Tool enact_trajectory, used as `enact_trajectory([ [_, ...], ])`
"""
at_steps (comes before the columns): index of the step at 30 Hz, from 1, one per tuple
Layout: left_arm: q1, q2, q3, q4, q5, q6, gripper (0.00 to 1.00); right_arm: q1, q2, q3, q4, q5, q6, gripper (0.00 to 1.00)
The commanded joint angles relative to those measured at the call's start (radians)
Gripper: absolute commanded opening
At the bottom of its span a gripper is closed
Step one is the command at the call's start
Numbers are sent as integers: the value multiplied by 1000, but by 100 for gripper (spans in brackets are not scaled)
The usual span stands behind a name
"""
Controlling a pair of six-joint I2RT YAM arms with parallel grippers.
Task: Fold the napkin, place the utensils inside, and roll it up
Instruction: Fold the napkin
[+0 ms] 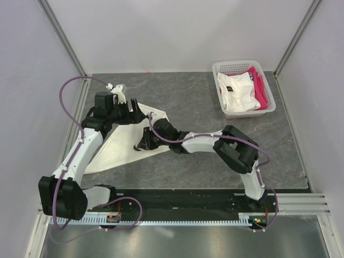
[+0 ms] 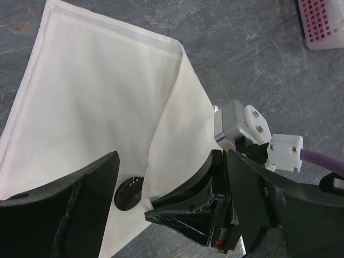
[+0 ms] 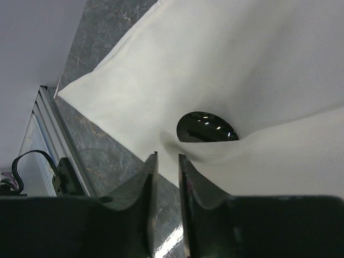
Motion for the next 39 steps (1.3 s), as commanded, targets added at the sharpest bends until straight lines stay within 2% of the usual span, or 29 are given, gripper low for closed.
enact_trajectory([
  [1, -8, -25, 14, 26, 37, -24, 89, 14, 14, 54, 4, -50, -43, 37],
  [3, -8, -24, 13, 26, 29, -24, 89, 14, 5, 42, 7, -56, -52, 45],
  [4, -8, -27, 13, 26, 20, -24, 89, 14, -11, 37, 10, -59, -62, 53],
  [7, -8, -31, 11, 27, 0, -25, 89, 14, -61, 13, -5, -56, -88, 60],
  [9, -8, -37, 10, 27, -11, -25, 89, 10, -121, -22, -37, 1, -128, 61],
  [13, -8, -45, 8, 29, -34, -21, 89, -44, -198, -104, -82, 59, -164, 62],
  [18, -8, -44, 7, 27, -38, -21, 89, -211, -227, -187, -100, 20, -197, 58],
  [25, -8, -41, 7, 29, -37, -16, 89, -374, -120, -92, -160, -63, -281, 57],
  [32, -8, -37, 7, 27, -28, -15, 89, -437, -3, -17, -166, -190, -313, 56],
  [39, -8, -37, 7, 29, -22, -15, 89, -443, 60, -21, -124, -306, -284, 51],
])
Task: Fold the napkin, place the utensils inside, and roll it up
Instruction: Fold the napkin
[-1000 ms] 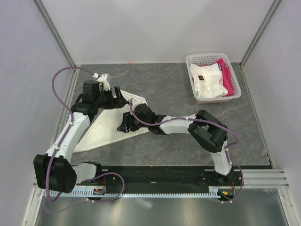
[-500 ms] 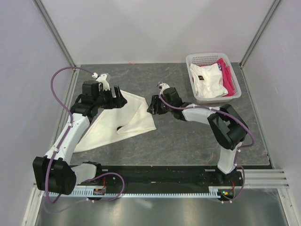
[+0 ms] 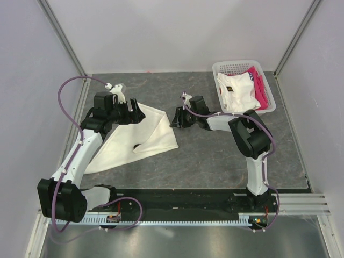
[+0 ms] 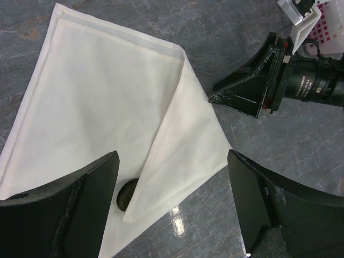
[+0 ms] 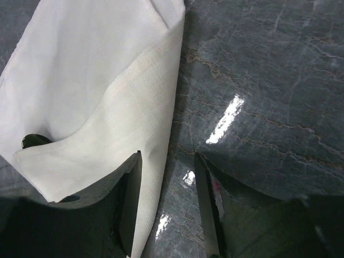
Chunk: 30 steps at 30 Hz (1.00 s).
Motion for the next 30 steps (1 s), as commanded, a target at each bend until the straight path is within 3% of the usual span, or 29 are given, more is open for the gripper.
enact_trajectory([
  [1, -5, -17, 8, 28, 2, -15, 89, 2, 44, 6, 24, -99, 3, 51],
  [7, -5, -17, 8, 28, 8, -15, 89, 5, 57, 1, 48, -139, 29, 46],
  [16, -5, -14, 7, 28, 11, -17, 89, 5, 84, 13, 33, -137, 41, 22],
  [22, -5, -11, 7, 29, 13, -15, 89, 5, 83, 10, 50, -133, 73, 0],
  [26, -5, -12, 7, 29, 17, -17, 89, 5, 61, -11, 74, -113, 109, 0],
  [30, -6, -9, 8, 29, 22, -20, 89, -7, -24, -74, 59, 6, 107, 0],
])
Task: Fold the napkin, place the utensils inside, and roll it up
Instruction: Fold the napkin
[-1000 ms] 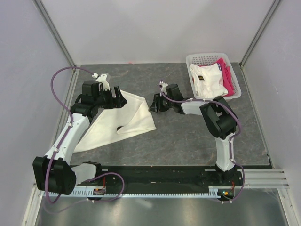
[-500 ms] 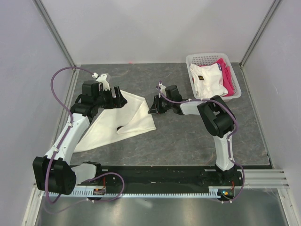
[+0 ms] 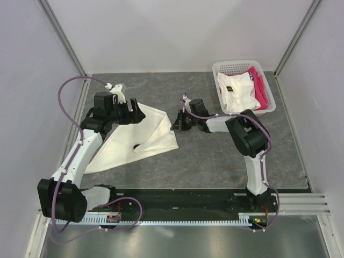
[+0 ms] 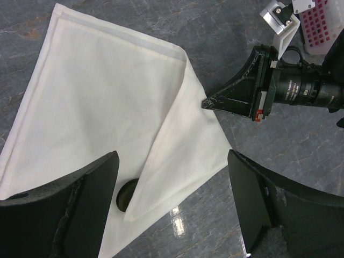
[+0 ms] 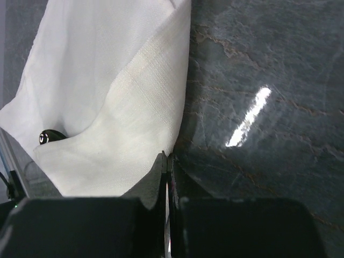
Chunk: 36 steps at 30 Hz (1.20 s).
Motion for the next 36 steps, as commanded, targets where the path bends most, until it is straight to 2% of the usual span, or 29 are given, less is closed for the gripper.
enact_trajectory([
  [1, -6, -9, 5, 29, 22, -20, 89, -11, -97, -76, -17, 139, 5, 0],
  [6, -14, 0, 5, 34, 30, -28, 88, -67, -220, -188, -98, 283, 0, 0],
  [10, -58, -11, -1, 32, -49, -14, 88, -107, -297, -259, -195, 427, 2, 0],
  [17, -91, 9, -7, 55, -37, -42, 87, -198, -470, -415, -330, 605, 65, 0],
  [21, -92, 2, -50, 96, -27, -123, 88, -214, -548, -462, -367, 642, 56, 0],
  [24, -91, -53, -142, 123, -68, -221, 88, -216, -570, -462, -367, 615, 42, 1],
  [26, -79, -128, -242, 135, -132, -300, 88, -216, -578, -457, -354, 589, 28, 11],
  [27, -72, -156, -307, 135, -148, -328, 88, -216, -584, -454, -347, 554, 23, 24],
  [30, -31, -279, -433, 127, -197, -439, 82, -216, -602, -448, -313, 454, 5, 48],
  [32, 10, -343, -483, 103, -214, -512, 74, -216, -619, -448, -287, 406, -4, 56],
  [36, 67, -500, -582, 28, -275, -569, 65, -214, -648, -448, -272, 357, -26, 60],
])
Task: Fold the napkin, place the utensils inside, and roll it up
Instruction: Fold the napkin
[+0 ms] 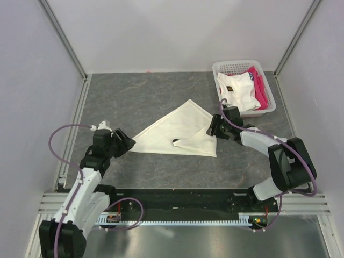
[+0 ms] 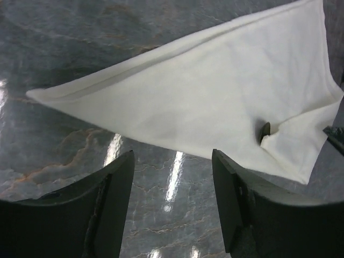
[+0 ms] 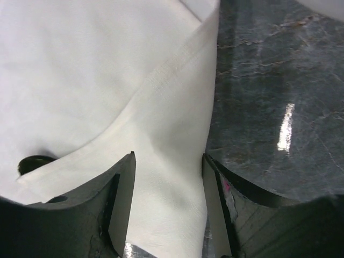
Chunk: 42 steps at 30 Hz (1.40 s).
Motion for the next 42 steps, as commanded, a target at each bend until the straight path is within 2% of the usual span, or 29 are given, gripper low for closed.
enact_trajectory([
  [1, 61, -118, -66, -47, -89, -144, 63, 0, -61, 4, 54, -91, -38, 61],
  [4, 137, -105, -97, -53, -49, -146, 59, 2, -81, -7, 57, -116, -40, 61],
  [5, 220, -92, -102, -23, -25, -144, 59, 2, -91, -14, 91, -128, -38, 61],
  [9, 314, -29, -123, 45, 55, -136, 56, 0, -108, -30, 106, -160, -34, 61],
  [26, 360, 115, -230, 286, 63, -169, 50, 0, -113, -43, 123, -165, -31, 62],
  [33, 368, 115, -260, 349, 77, -190, 49, 2, -110, -51, 119, -153, -34, 62],
  [42, 371, 98, -295, 438, 126, -218, 49, -4, -127, -49, 38, -15, -49, 63],
])
